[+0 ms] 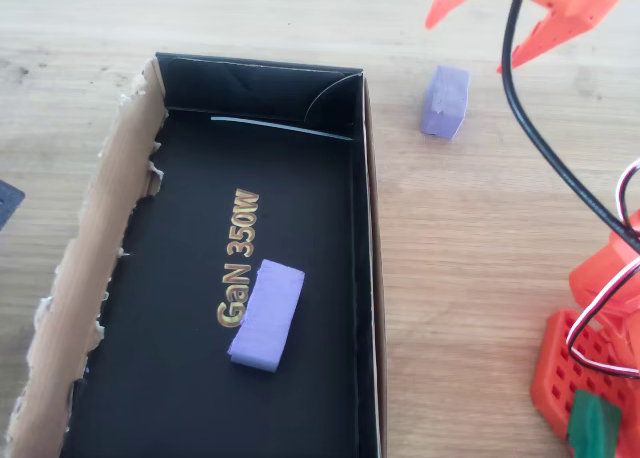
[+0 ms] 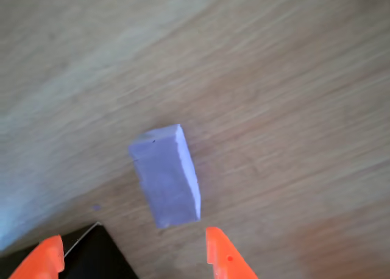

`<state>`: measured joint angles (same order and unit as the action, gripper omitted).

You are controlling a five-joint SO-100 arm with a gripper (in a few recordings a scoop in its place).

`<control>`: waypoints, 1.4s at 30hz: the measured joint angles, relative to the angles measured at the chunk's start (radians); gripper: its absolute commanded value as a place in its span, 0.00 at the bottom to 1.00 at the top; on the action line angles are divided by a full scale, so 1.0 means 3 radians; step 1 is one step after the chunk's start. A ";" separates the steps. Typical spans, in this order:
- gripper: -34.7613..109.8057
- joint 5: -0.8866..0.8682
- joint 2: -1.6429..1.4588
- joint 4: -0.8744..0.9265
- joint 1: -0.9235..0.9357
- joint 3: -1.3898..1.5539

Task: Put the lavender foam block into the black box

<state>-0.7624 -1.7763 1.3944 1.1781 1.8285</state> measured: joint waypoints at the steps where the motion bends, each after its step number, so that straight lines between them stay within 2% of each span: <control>1: 0.45 -0.0056 0.0000 0.0000 0.0000 0.0000; 21: 0.46 -0.0961 0.0061 0.0036 -0.0005 0.0000; 42: 0.49 -0.1012 0.0123 -0.0123 -0.0087 0.0143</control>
<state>-1.0661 -1.7395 1.3576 1.1520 1.8715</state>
